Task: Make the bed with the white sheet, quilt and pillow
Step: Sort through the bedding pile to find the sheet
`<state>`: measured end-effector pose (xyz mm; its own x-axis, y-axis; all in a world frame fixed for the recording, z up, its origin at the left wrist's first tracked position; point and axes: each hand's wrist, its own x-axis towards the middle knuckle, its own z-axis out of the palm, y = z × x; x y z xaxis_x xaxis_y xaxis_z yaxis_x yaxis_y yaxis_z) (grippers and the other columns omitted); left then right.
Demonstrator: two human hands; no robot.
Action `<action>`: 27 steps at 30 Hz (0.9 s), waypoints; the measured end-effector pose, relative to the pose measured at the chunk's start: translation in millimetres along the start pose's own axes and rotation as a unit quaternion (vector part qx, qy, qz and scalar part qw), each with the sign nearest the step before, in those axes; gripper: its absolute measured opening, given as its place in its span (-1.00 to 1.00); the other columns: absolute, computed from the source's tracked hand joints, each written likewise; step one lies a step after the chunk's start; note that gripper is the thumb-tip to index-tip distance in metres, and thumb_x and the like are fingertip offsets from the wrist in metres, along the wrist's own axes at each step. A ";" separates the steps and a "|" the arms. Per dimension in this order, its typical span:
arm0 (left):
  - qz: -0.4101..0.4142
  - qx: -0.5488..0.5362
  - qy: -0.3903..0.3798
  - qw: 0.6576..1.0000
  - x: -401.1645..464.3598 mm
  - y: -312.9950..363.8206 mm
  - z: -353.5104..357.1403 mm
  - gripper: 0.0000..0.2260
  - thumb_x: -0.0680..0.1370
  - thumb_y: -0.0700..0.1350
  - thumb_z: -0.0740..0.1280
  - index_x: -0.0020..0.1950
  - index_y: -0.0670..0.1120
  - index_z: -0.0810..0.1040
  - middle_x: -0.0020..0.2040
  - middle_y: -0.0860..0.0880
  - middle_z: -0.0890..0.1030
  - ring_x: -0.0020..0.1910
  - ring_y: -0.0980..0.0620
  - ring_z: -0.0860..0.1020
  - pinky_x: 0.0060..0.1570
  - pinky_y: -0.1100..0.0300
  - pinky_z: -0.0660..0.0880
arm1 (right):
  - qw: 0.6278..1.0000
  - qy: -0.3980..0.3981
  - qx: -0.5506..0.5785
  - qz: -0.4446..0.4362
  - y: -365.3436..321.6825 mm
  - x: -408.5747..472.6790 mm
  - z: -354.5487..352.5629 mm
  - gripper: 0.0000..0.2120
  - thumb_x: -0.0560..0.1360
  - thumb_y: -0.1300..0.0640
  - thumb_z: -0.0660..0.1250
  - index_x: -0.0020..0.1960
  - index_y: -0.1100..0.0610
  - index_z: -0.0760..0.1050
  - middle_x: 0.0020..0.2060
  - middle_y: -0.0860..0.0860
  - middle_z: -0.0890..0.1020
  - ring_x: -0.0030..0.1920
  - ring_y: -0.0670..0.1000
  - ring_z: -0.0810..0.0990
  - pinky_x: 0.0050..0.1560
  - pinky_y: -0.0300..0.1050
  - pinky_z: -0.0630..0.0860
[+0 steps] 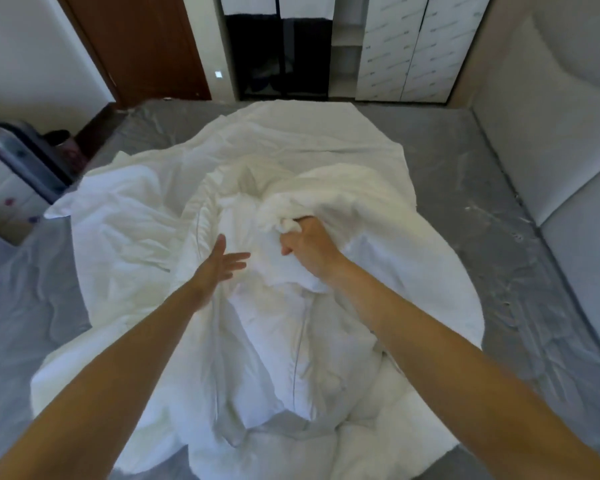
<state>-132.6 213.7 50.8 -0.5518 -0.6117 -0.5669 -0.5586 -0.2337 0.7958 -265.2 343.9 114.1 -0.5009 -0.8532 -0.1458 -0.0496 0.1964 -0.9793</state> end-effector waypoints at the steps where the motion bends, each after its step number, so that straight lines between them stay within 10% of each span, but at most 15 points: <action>1: 0.003 -0.037 -0.010 0.999 -14.7 12.9 -13.8 -0.30 0.54 0.36 -0.17 0.40 -0.03 0.43 0.37 -0.09 0.45 0.36 -0.10 0.35 0.33 -0.13 0.11 | 0.998 -0.042 -0.040 0.011 1.9 -1.3 27.2 -0.88 0.28 0.27 0.30 -0.40 0.16 0.39 -0.43 -0.03 0.50 -0.35 -0.12 0.46 -0.35 -0.28 0.35; 3: 0.016 -0.068 -0.031 0.997 -37.2 34.0 -41.6 -0.35 0.51 0.38 -0.01 0.46 0.03 0.33 0.40 -0.06 0.42 0.33 -0.10 0.39 0.28 -0.09 0.28 | 0.983 -0.143 -0.116 0.019 7.7 -10.6 85.9 -0.92 0.36 0.27 0.27 -0.29 0.15 0.45 -0.30 0.02 0.54 -0.19 0.02 0.50 -0.28 -0.30 0.37; 6: 0.015 0.192 0.004 0.981 -56.7 38.0 -59.9 -0.22 0.44 0.33 0.29 0.55 0.09 0.06 0.52 0.01 0.18 0.46 -0.10 0.24 0.28 -0.03 0.29 | 0.942 -0.229 -0.243 0.032 25.2 -33.4 166.0 -0.73 0.55 0.22 0.14 0.18 0.26 0.48 0.13 0.19 0.56 0.18 0.17 0.49 0.00 -0.14 0.40; 9: -0.026 0.400 -0.012 0.916 -56.6 -9.3 -61.9 0.08 0.32 0.30 0.44 0.56 -0.04 -0.18 0.51 -0.12 0.19 0.43 -0.17 0.27 0.31 -0.03 0.30 | 0.898 -0.264 -0.349 0.042 54.4 -48.7 217.1 -0.83 0.56 0.18 0.11 0.05 0.20 0.43 -0.16 0.11 0.52 0.01 0.15 0.51 -0.13 -0.12 0.39; 13: 0.047 0.468 0.109 0.876 -40.6 -51.5 -69.9 -0.49 0.39 0.08 0.45 0.23 -0.15 0.46 0.03 -0.13 0.56 0.01 -0.15 0.56 -0.09 0.07 0.48 | 0.878 -0.278 -0.388 0.031 96.4 -76.9 219.3 -0.78 0.51 0.21 0.21 0.14 0.25 0.41 -0.01 0.18 0.53 0.07 0.20 0.54 -0.11 -0.03 0.40; 16: 0.114 0.443 0.198 0.867 -44.0 -30.6 -95.6 -0.69 0.46 -0.01 0.37 0.16 -0.10 0.52 0.04 -0.17 0.59 0.03 -0.22 0.57 -0.06 0.01 0.48 | 0.898 -0.154 -0.405 -0.076 117.0 -94.0 164.0 -0.56 0.44 0.12 0.35 0.31 0.13 0.46 0.11 0.14 0.50 0.14 0.15 0.48 0.10 -0.04 0.47; 18: 0.114 0.431 0.242 0.862 -46.2 -20.8 -125.0 -0.69 0.47 -0.02 0.36 0.19 -0.06 0.51 0.06 -0.17 0.58 0.05 -0.25 0.55 -0.08 0.00 0.45 | 0.847 0.022 -0.500 -0.178 134.7 -97.8 119.6 -0.41 0.25 0.04 0.46 0.27 0.06 0.47 0.16 0.13 0.46 0.16 0.14 0.42 0.09 0.05 0.52; 22: 0.047 0.428 0.304 0.850 -37.6 -47.2 -178.3 -0.67 0.48 -0.05 0.33 0.23 -0.07 0.47 0.07 -0.20 0.56 0.08 -0.28 0.53 0.04 -0.09 0.48 | 0.799 0.152 -0.582 0.002 154.5 -116.2 54.0 0.11 0.04 -0.15 0.60 0.47 -0.07 0.13 0.39 0.20 0.27 0.36 0.20 0.29 0.16 0.26 0.41; 27: -0.023 0.467 0.276 0.839 -19.9 -104.8 -166.9 -0.64 0.52 0.01 0.29 0.25 -0.09 0.32 0.09 -0.21 0.51 0.11 -0.27 0.51 0.02 -0.09 0.47 | 0.785 0.216 -0.449 0.368 217.9 -160.1 24.6 0.22 0.25 -0.28 0.48 0.50 -0.12 -0.40 0.52 0.19 -0.12 0.52 0.23 -0.10 0.38 0.37 0.03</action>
<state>40.3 124.3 14.2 -0.2887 -0.9358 -0.2025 -0.9560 0.2702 0.1143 -174.6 511.5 -79.4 -0.9164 -0.1423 -0.3740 -0.1006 0.9865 -0.1290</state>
